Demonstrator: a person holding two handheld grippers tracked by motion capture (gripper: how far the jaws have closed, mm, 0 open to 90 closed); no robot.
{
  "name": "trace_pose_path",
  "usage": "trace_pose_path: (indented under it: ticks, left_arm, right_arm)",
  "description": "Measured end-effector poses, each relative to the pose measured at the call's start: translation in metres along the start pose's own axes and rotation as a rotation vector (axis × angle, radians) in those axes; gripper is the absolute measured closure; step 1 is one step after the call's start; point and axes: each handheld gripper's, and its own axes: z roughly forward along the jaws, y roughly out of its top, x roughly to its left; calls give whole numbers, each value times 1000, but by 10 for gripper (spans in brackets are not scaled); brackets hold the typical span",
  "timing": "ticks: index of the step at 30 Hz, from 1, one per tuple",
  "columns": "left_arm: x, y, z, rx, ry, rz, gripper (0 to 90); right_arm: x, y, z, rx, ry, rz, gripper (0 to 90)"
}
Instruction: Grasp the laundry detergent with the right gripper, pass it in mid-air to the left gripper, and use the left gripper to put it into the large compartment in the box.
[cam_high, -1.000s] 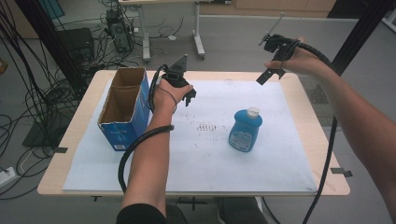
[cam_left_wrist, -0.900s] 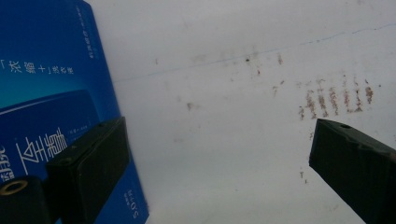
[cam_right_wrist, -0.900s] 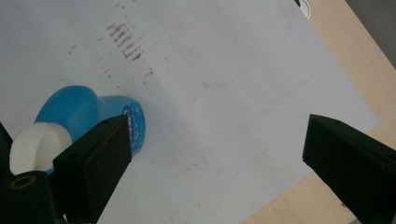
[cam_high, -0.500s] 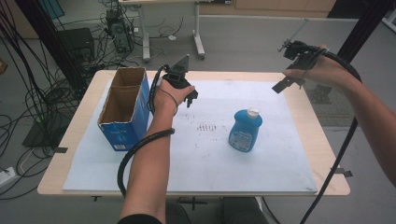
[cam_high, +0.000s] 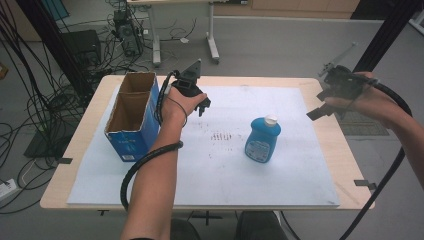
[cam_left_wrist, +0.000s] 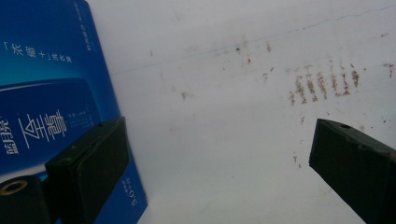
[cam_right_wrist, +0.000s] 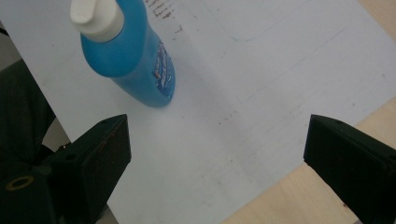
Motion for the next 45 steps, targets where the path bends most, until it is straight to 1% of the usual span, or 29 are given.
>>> trace_pose_path:
  ticks: [1,2,3,5,6,7,8,12,16,18,19,20,22,24,25,30,33,34,38,40,41,42,43,45]
  left_arm:
    - [0,-1,0,-2,0,1,56]
    - [1,-1,0,-1,-1,2,56]
    - [0,-2,1,-5,-2,0,56]
    - [0,-3,1,-5,-4,10,56]
    - [0,-3,1,-3,-3,14,56]
    - [-1,-4,1,-9,-5,16,56]
    - [-1,-4,1,-10,-6,19,56]
    - [-2,-6,-1,-15,-7,32,56]
    - [-1,-6,-2,-22,-13,37,56]
    - [-1,-5,-2,-24,-12,37,56]
    - [-1,-5,-1,-26,-13,34,56]
    - [0,-5,0,-27,-13,35,56]
    - [0,-5,1,-28,-13,35,56]
    - [0,-5,3,-24,-13,37,56]
    - [1,-5,4,-22,-12,37,56]
    - [4,-5,7,-15,-15,34,56]
    - [5,-5,9,-18,-11,28,56]
    - [5,-5,9,-14,-11,33,56]
    - [3,-2,9,-16,-8,36,56]
    - [3,-2,9,-16,-7,36,56]
    - [2,-2,9,-12,-6,44,56]
    - [2,-2,9,-12,-6,44,56]
    - [1,-1,9,-16,-7,37,56]
    - [0,-1,10,-18,-6,40,56]
  right_arm:
    - [0,0,0,0,0,0,73]
    - [3,-8,0,-15,6,7,71]
    - [3,-8,0,-15,6,7,71]
    - [5,-16,2,-31,9,10,70]
    - [8,-22,4,-41,13,10,70]
    - [8,-22,4,-41,13,10,70]
    - [11,-28,5,-51,13,7,66]
    - [15,-37,9,-72,18,0,64]
    - [23,-45,16,-84,28,-14,64]
    - [27,-50,22,-108,40,-18,59]
    - [27,-50,22,-108,40,-18,59]
    - [30,-53,26,-124,48,-19,56]
    - [31,-55,29,-130,52,-19,53]
    - [34,-58,38,-153,65,-18,51]
    - [34,-58,38,-153,65,-18,51]
    - [38,-60,54,-186,78,-24,43]
    - [40,-60,59,-199,79,-31,41]
    - [41,-60,61,-206,80,-31,40]
    - [43,-61,73,-233,93,-26,38]
    - [43,-61,75,-240,91,-28,37]
    - [44,-61,78,-247,93,-28,36]
    - [44,-61,78,-247,93,-28,36]
    - [45,-61,82,-253,92,-30,36]
    - [46,-61,83,-256,91,-31,36]
